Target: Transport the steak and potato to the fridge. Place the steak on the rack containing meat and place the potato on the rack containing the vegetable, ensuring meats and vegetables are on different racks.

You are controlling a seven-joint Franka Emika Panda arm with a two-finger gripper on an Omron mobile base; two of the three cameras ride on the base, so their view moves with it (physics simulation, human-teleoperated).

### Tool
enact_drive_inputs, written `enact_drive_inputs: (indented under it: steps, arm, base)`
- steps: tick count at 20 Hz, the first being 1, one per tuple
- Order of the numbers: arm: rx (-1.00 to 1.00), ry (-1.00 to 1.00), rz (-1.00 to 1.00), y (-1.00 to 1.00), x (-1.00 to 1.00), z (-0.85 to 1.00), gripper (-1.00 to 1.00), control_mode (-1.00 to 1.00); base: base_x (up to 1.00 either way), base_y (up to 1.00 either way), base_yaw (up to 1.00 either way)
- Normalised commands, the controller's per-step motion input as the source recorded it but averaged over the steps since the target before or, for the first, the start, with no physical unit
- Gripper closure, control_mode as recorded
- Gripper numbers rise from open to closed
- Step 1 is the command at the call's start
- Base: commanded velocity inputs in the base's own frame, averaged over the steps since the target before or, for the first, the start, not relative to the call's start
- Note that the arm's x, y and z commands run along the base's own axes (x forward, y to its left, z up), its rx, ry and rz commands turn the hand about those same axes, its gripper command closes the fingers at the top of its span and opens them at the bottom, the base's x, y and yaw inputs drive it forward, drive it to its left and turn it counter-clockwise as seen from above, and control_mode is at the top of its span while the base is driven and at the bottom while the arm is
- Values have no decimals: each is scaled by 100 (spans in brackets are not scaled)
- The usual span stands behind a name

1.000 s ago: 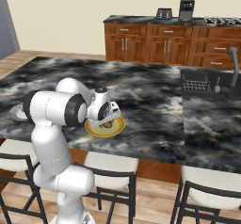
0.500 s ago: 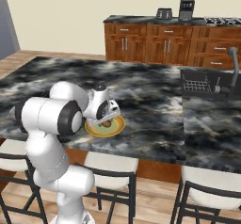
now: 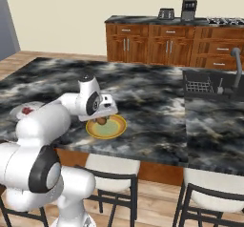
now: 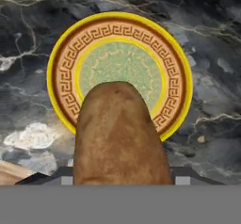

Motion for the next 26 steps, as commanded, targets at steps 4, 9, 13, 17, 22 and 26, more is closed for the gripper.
enact_drive_inputs:
  steps: [4, 9, 13, 17, 22, 26]
  arm:
    - [1, -12, -31, 0, -94, 100, 100, -100]
    - [2, -32, -20, 2, -100, 89, 100, -100]
    - [9, -49, -5, 7, -100, 84, 100, -100]
    - [13, -44, 0, 3, -93, 88, 100, -100]
    - [8, -16, 0, 0, -86, 100, 100, -100]
    - [11, 0, 0, 0, -94, 100, 100, -100]
  base:
    - [0, 0, 0]
    - [0, 0, 0]
    - [0, 0, 0]
    - [0, 0, 0]
    - [0, 0, 0]
    - [0, 0, 0]
